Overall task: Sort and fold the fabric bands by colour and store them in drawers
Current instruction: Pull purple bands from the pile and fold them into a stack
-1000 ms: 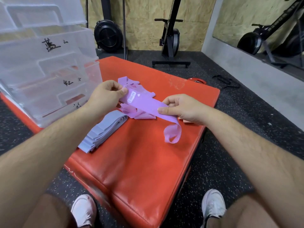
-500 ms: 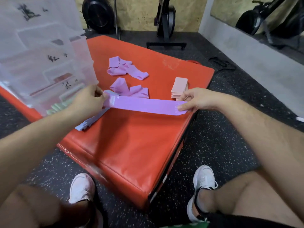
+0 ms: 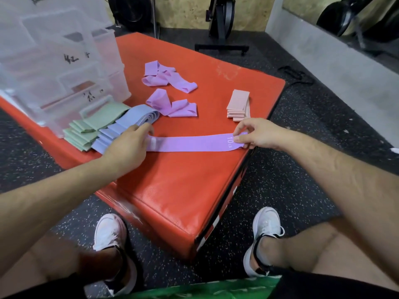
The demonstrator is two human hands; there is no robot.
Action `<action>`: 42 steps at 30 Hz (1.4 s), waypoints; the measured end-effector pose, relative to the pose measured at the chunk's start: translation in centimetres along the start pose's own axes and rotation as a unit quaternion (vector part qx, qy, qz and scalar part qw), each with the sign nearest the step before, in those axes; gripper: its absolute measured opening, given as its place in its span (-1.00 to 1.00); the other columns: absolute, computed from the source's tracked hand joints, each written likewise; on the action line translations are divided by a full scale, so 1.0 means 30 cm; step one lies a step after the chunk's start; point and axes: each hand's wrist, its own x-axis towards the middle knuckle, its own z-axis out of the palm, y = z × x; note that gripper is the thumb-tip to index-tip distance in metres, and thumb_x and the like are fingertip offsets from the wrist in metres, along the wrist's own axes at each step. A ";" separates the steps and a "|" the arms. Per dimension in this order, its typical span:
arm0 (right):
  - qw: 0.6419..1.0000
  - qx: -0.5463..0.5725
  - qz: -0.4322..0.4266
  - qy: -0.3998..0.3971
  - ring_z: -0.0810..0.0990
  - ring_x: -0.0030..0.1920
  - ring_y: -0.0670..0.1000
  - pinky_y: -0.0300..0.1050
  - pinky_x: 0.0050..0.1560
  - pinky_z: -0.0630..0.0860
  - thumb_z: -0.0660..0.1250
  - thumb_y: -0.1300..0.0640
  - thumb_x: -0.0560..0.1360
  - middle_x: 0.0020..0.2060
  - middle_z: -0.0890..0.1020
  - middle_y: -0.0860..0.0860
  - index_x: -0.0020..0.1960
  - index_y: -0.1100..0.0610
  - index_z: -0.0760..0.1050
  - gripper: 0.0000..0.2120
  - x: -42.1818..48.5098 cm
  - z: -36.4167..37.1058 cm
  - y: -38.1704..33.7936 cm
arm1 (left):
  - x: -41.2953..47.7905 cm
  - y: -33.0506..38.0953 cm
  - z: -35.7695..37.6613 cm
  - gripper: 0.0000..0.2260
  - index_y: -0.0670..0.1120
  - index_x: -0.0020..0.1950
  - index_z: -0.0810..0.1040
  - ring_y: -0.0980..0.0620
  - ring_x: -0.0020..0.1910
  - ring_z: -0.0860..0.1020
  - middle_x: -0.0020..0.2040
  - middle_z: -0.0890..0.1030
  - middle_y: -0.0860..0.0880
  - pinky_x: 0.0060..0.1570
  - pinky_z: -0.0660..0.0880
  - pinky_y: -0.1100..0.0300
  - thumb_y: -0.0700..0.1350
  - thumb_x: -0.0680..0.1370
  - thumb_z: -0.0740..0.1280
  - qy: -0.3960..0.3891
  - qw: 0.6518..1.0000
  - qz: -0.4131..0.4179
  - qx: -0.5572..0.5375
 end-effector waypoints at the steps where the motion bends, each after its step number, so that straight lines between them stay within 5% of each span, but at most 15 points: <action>1: 1.000 -0.004 0.005 0.000 0.67 -0.21 -0.01 -0.12 -0.19 0.63 0.50 0.15 0.50 -0.19 0.66 0.05 0.03 0.12 0.59 -0.86 -0.001 -0.001 0.000 | 0.002 -0.002 0.001 -0.78 0.04 0.16 0.39 -0.22 0.05 0.49 0.03 0.49 -0.12 0.03 0.49 -0.14 -0.19 0.56 0.14 -0.003 1.000 -0.002 0.003; 9: 0.994 -0.007 0.041 -0.101 0.62 -0.17 -0.10 -0.22 -0.17 0.54 0.64 0.13 0.34 -0.06 0.63 0.01 0.15 0.11 0.50 -0.53 -0.029 -0.030 -0.036 | 0.015 -0.014 0.000 -0.82 0.00 0.09 0.40 -0.18 0.04 0.49 0.03 0.47 -0.09 0.04 0.49 -0.12 -0.21 0.56 0.12 -0.023 0.999 -0.011 0.019; 13: 0.987 -0.114 0.036 -0.109 0.55 -0.23 -0.07 -0.15 -0.18 0.42 0.65 -0.06 0.28 -0.20 0.62 -0.05 0.04 0.06 0.53 -0.54 -0.031 -0.030 -0.042 | 0.015 -0.021 0.001 -0.82 0.02 0.08 0.38 -0.20 0.01 0.50 0.02 0.47 -0.10 0.01 0.51 -0.16 -0.20 0.54 0.12 -0.028 0.999 -0.006 0.030; 18: 0.994 -0.058 0.052 -0.079 0.63 -0.21 0.00 0.00 0.00 0.54 0.50 -0.23 0.40 -0.19 0.68 0.05 -0.09 0.13 0.53 -0.57 -0.004 -0.036 -0.021 | 0.021 -0.018 0.009 -0.83 -0.01 0.08 0.43 -0.21 -0.04 0.50 -0.01 0.45 -0.09 -0.01 0.51 -0.14 -0.21 0.56 0.14 -0.025 0.999 -0.013 0.040; 21: 0.995 0.014 0.093 -0.044 0.69 -0.11 0.07 0.07 0.14 0.62 0.49 -0.11 0.46 -0.07 0.69 0.07 -0.05 0.17 0.60 -0.67 0.008 -0.047 -0.012 | 0.023 -0.019 0.018 -0.88 -0.04 0.06 0.44 -0.22 -0.06 0.50 -0.03 0.45 -0.11 -0.02 0.50 -0.13 -0.18 0.59 0.16 -0.016 0.999 -0.014 0.045; 25: 0.992 0.068 0.104 -0.020 0.64 -0.18 -0.02 -0.14 -0.17 0.60 0.48 0.14 0.50 -0.07 0.69 0.12 0.02 0.19 0.59 -0.84 -0.002 -0.028 -0.018 | 0.028 -0.009 0.018 -0.91 -0.04 0.05 0.44 -0.20 -0.07 0.49 -0.03 0.44 -0.11 -0.03 0.49 -0.10 -0.18 0.61 0.17 -0.022 0.998 -0.028 0.056; 30: 0.990 0.092 0.105 0.027 0.68 -0.17 0.02 -0.09 -0.15 0.66 0.49 0.29 0.46 -0.01 0.64 0.11 0.22 0.08 0.51 -0.62 -0.003 -0.011 -0.005 | 0.026 -0.014 0.022 -0.87 -0.07 0.06 0.45 -0.23 -0.11 0.50 -0.02 0.43 -0.13 -0.07 0.52 -0.15 -0.24 0.56 0.20 -0.016 0.997 -0.039 0.069; 33: 0.997 0.025 0.057 0.052 0.66 -0.20 0.01 -0.04 -0.15 0.66 0.46 0.27 0.47 -0.14 0.65 0.07 0.14 0.00 0.53 -0.69 -0.015 0.004 0.002 | 0.009 -0.011 0.030 -0.87 -0.16 0.04 0.53 -0.22 -0.10 0.47 0.03 0.39 -0.17 -0.10 0.52 -0.16 -0.29 0.54 0.25 0.022 0.997 -0.017 0.078; 37: 0.968 -0.242 -0.022 0.069 0.56 -0.11 -0.05 -0.07 -0.04 0.51 0.39 0.06 0.49 -0.06 0.46 -0.11 -0.06 -0.10 0.55 -0.92 -0.029 0.024 0.004 | 0.011 -0.012 0.035 -0.89 -0.21 -0.01 0.59 -0.20 -0.03 0.40 0.06 0.41 -0.19 -0.10 0.48 -0.15 -0.31 0.54 0.27 0.036 0.993 0.024 0.110; 42: 0.950 -0.300 -0.038 0.078 0.54 -0.13 -0.09 -0.05 -0.09 0.53 0.31 0.02 0.50 -0.13 0.44 -0.19 -0.08 -0.11 0.52 -0.96 -0.039 0.028 -0.005 | 0.030 -0.019 0.029 -0.87 -0.19 -0.01 0.57 -0.22 0.01 0.47 0.02 0.49 -0.17 -0.02 0.46 -0.09 -0.27 0.56 0.23 0.001 0.993 0.031 0.110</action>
